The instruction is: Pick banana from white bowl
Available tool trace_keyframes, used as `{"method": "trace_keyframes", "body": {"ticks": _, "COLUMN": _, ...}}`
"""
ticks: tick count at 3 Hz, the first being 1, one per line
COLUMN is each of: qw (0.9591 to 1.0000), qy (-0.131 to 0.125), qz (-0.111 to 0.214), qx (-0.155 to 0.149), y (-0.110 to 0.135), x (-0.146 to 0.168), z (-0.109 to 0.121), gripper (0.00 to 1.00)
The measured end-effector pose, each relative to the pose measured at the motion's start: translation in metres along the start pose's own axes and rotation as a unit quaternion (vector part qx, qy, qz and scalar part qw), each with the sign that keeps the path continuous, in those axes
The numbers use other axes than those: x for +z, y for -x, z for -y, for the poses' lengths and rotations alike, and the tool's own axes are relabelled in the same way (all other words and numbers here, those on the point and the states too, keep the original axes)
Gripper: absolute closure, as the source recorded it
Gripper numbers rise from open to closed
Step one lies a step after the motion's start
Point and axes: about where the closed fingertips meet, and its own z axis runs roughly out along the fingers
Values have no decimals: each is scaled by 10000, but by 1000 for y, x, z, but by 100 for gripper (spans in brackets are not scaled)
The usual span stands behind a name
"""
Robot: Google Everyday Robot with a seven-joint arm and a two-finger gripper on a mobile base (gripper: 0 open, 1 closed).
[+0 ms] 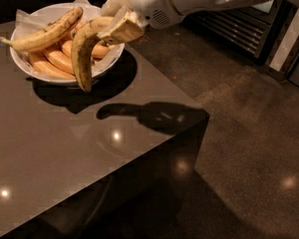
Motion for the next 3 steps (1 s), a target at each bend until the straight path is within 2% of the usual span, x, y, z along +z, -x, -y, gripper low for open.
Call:
{"method": "trace_keyframes", "body": {"ticks": 1, "qw": 9997, "qy": -109, "qz": -71, "qx": 197, "y": -2, "x": -19, "z": -13, "gripper": 100}}
{"method": "trace_keyframes", "body": {"ticks": 2, "qw": 9975, "qy": -470, "qz": -153, "qx": 496, "y": -4, "x": -56, "z": -37, "gripper": 100}}
{"method": "trace_keyframes", "body": {"ticks": 3, "qw": 9976, "qy": -469, "qz": -152, "qx": 490, "y": -4, "x": -56, "z": -37, "gripper": 100}}
